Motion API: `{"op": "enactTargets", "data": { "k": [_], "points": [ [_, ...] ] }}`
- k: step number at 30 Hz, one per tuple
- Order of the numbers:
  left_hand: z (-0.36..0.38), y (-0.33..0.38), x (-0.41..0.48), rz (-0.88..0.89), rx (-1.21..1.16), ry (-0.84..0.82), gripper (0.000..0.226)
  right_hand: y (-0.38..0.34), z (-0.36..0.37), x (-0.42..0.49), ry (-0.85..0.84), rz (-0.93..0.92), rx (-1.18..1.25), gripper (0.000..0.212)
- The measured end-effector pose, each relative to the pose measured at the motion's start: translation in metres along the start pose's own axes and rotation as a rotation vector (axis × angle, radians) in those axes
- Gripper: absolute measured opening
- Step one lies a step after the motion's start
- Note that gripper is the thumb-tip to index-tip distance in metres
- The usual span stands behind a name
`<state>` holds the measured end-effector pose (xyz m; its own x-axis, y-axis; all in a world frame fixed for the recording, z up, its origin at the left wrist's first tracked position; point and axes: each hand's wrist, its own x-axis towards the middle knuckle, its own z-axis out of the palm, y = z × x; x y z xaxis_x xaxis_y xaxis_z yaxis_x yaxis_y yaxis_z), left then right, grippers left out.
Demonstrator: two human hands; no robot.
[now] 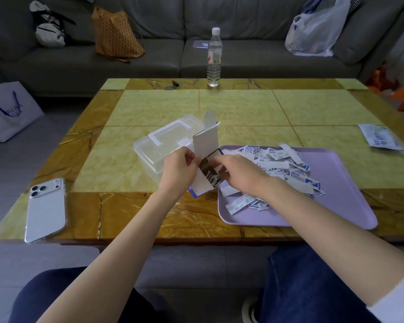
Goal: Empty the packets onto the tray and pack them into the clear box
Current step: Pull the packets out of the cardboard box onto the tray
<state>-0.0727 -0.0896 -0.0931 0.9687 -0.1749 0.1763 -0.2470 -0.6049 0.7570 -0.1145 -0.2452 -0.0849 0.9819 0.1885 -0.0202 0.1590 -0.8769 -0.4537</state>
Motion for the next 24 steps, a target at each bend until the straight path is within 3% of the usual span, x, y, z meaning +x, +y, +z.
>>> {"op": "enactTargets", "data": {
  "k": [8,20,24],
  "points": [
    [0.001,0.001,0.000,0.018,0.009,0.002,0.011,-0.002,0.012,0.011,0.032,-0.038,-0.290,0.024],
    [-0.001,-0.001,0.004,-0.020,-0.003,0.001,0.008,-0.002,-0.006,0.006,0.349,-0.017,-0.149,0.025],
    [-0.001,0.001,0.006,-0.005,0.016,0.003,0.007,0.007,-0.030,0.001,0.465,0.093,-0.202,0.024]
  ]
}}
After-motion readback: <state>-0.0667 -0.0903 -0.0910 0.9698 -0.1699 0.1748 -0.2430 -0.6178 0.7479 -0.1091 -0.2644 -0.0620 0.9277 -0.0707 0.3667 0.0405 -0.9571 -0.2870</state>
